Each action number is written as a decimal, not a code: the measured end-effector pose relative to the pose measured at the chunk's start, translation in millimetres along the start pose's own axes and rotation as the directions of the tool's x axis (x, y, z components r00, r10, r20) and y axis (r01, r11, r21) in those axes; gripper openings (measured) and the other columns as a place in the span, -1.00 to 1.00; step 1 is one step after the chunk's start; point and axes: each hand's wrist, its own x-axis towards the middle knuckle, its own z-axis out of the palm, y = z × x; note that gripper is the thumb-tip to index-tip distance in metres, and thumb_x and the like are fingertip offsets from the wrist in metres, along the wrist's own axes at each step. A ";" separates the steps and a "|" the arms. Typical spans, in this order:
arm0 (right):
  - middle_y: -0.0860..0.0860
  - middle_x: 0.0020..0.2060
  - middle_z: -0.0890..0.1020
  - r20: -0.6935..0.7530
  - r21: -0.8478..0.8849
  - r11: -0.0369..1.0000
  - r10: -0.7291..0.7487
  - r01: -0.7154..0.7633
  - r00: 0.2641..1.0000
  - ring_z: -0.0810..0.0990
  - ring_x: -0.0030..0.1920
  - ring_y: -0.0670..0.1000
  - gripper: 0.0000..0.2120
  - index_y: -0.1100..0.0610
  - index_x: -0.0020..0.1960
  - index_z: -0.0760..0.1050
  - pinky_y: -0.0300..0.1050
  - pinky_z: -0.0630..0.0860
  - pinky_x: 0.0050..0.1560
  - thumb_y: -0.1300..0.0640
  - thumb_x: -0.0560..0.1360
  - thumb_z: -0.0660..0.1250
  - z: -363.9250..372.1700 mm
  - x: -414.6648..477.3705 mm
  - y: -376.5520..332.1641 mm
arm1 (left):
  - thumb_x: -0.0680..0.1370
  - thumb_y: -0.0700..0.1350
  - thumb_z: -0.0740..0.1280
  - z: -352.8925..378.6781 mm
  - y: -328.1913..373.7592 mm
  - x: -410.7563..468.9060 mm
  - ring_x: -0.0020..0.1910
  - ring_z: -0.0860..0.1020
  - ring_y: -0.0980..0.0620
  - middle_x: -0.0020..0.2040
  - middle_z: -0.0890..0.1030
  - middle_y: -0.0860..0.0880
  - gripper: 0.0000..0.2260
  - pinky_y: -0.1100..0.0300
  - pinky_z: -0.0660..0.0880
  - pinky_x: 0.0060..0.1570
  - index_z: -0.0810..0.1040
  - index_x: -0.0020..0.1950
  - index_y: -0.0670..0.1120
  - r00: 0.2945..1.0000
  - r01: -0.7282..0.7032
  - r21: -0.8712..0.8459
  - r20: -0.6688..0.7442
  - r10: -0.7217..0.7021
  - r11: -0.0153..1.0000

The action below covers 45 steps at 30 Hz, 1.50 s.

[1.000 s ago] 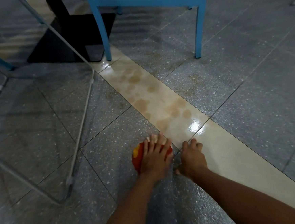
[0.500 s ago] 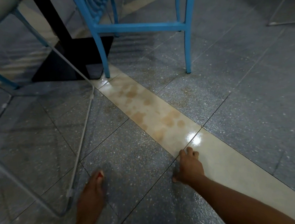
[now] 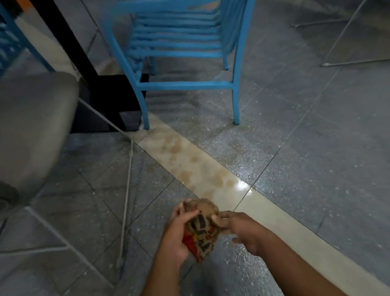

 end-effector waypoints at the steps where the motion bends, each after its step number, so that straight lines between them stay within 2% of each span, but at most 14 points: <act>1: -0.02 0.03 0.76 -0.037 0.026 1.000 -0.015 0.016 0.999 0.66 0.16 0.02 -0.64 0.07 0.18 0.66 -0.14 0.49 0.03 -0.05 0.46 0.56 3.2 -15.0 -9.4 | 0.42 -0.14 0.57 4.1 7.2 -15.6 0.24 0.69 -0.32 0.17 0.77 -0.20 -0.52 -0.28 0.63 0.23 0.66 0.34 0.03 1.000 0.023 0.000 0.008 -0.023 1.000; 4: 0.13 0.04 0.74 -0.154 0.016 0.999 -0.027 0.030 0.988 0.68 0.02 -0.10 -0.71 0.29 0.10 0.65 -0.36 0.53 -0.22 0.14 0.49 0.55 11.2 -56.7 -29.7 | 0.48 -0.15 0.49 4.9 28.3 -61.8 0.27 0.68 -0.33 0.25 0.73 -0.24 -0.56 -0.27 0.56 0.36 0.66 0.37 -0.04 0.995 0.081 0.057 0.053 -0.084 0.995; 7: 0.10 -0.04 0.75 -0.196 -0.056 0.998 -0.020 0.009 0.980 0.66 -0.16 -0.11 -0.88 0.23 -0.03 0.69 -0.40 0.55 -0.32 0.19 0.48 0.54 14.4 -105.6 -51.5 | 0.49 -0.09 0.53 2.1 51.5 -112.9 0.18 0.74 -0.24 0.20 0.76 -0.21 -0.61 -0.06 0.66 0.13 0.70 0.32 -0.08 0.989 0.131 0.197 0.048 -0.143 0.972; 9: 0.02 -0.13 0.73 -0.171 -0.127 0.992 -0.051 0.029 0.984 0.67 -0.11 -0.05 -0.96 0.13 -0.12 0.68 -0.28 0.58 -0.19 0.20 0.48 0.54 17.4 -137.4 -61.8 | 0.48 -0.08 0.59 0.1 60.7 -141.2 0.08 0.78 -0.21 0.11 0.79 -0.19 -0.61 -0.04 0.72 0.01 0.70 0.28 -0.12 0.986 0.166 0.300 -0.031 -0.164 0.939; 12: -0.02 -0.18 0.69 -0.138 -0.317 0.946 -0.118 0.069 0.983 0.67 -0.07 0.01 -0.89 0.02 -0.21 0.64 -0.10 0.57 -0.02 0.15 0.46 0.54 19.5 -176.3 -81.3 | 0.45 -0.10 0.65 -1.1 80.5 -174.7 -0.02 0.80 -0.10 -0.01 0.81 -0.06 -0.60 0.01 0.72 -0.12 0.69 0.25 -0.08 0.980 0.199 0.438 -0.083 -0.180 0.877; 15: -0.05 -0.15 0.69 -0.063 -0.462 0.881 -0.149 0.103 0.987 0.67 -0.03 -0.02 -0.88 -0.03 -0.19 0.64 -0.15 0.56 -0.02 0.13 0.45 0.55 25.6 -202.1 -100.0 | 0.33 -0.11 0.73 -1.3 97.3 -193.5 -0.10 0.79 0.10 -0.05 0.81 0.09 -0.55 0.24 0.67 -0.24 0.72 0.16 -0.03 0.977 0.199 0.574 -0.052 -0.206 0.794; 19: -0.11 -0.14 0.67 0.022 -0.550 0.829 -0.107 0.101 0.994 0.62 -0.08 -0.13 -0.88 -0.06 -0.12 0.64 -0.28 0.49 -0.08 0.10 0.45 0.56 21.3 -202.7 -127.3 | 0.17 -0.04 0.77 5.9 115.3 -192.2 -0.01 0.78 0.10 0.00 0.81 0.09 -0.41 0.11 0.74 -0.04 0.74 0.17 0.05 0.982 0.108 0.732 0.026 -0.185 0.673; 22: -0.12 -0.15 0.69 0.044 -0.607 0.785 -0.126 0.127 0.991 0.63 -0.09 -0.14 -0.90 -0.03 -0.07 0.70 -0.25 0.51 -0.04 0.08 0.44 0.58 15.9 -188.5 -144.8 | 0.16 0.01 0.74 19.2 125.0 -183.9 -0.09 0.73 0.30 -0.05 0.77 0.27 -0.43 0.37 0.62 -0.23 0.72 0.14 0.16 0.996 0.013 0.823 0.041 -0.082 0.568; 25: -0.08 -0.08 0.73 0.057 -0.635 0.759 -0.139 0.143 0.989 0.66 -0.02 -0.09 -0.84 0.01 -0.02 0.72 -0.23 0.54 0.00 0.05 0.42 0.60 11.1 -176.5 -155.4 | 0.16 0.08 0.64 28.4 128.6 -172.6 -0.13 0.68 0.38 -0.08 0.73 0.36 -0.51 0.43 0.57 -0.23 0.70 0.07 0.25 0.998 -0.047 0.864 0.057 -0.004 0.502; 30: -0.11 -0.12 0.74 0.072 -0.667 0.728 -0.148 0.157 0.986 0.68 -0.06 -0.11 -0.82 -0.02 -0.03 0.74 -0.25 0.55 -0.04 0.03 0.38 0.62 -1.2 -155.1 -161.4 | 0.29 0.19 0.64 34.3 135.8 -148.0 -0.32 0.62 0.38 -0.28 0.70 0.28 -0.77 0.47 0.43 -0.39 0.70 -0.15 0.19 0.995 -0.092 0.896 0.104 -0.004 0.434; 33: -0.10 -0.13 0.74 0.069 -0.681 0.716 -0.143 0.151 0.987 0.68 -0.06 -0.12 -0.85 -0.04 -0.06 0.73 -0.22 0.56 -0.03 0.02 0.39 0.61 -3.5 -132.5 -164.4 | 0.36 0.17 0.63 29.1 143.1 -121.8 -0.43 0.51 0.31 -0.39 0.59 0.16 -0.76 0.32 0.40 -0.37 0.68 -0.24 0.07 0.995 -0.087 0.921 0.101 -0.017 0.380; 38: -0.10 -0.14 0.74 0.054 -0.707 0.695 -0.131 0.130 0.990 0.68 -0.07 -0.10 -0.87 -0.03 -0.07 0.73 -0.17 0.59 0.01 -0.01 0.40 0.57 17.7 -75.1 -170.3 | 0.45 0.09 0.62 8.5 171.2 -65.9 -0.24 0.49 0.04 -0.24 0.51 -0.07 -0.66 0.13 0.32 -0.20 0.68 -0.15 -0.18 0.996 -0.067 0.964 0.082 -0.048 0.256; 42: -0.08 -0.18 0.71 0.029 -0.718 0.687 -0.136 0.115 0.990 0.66 -0.12 -0.08 -0.91 -0.05 -0.08 0.71 -0.23 0.54 -0.10 0.02 0.42 0.53 50.2 -2.7 -177.3 | 0.55 0.04 0.56 -19.6 197.7 -0.4 -0.22 0.51 -0.04 -0.22 0.50 -0.17 -0.71 0.14 0.30 -0.23 0.57 -0.21 -0.07 0.995 -0.063 0.992 0.070 -0.064 0.107; 45: -0.03 -0.12 0.73 0.015 -0.733 0.670 -0.157 0.118 0.987 0.66 -0.11 -0.04 -0.92 -0.03 -0.07 0.71 -0.22 0.56 -0.10 0.07 0.43 0.49 77.0 61.9 -183.1 | 0.55 0.02 0.56 -43.3 214.9 54.2 0.03 0.71 -0.16 -0.04 0.70 -0.22 -0.75 0.12 0.47 -0.16 0.75 0.09 -0.12 1.000 -0.030 0.998 0.031 -0.005 0.049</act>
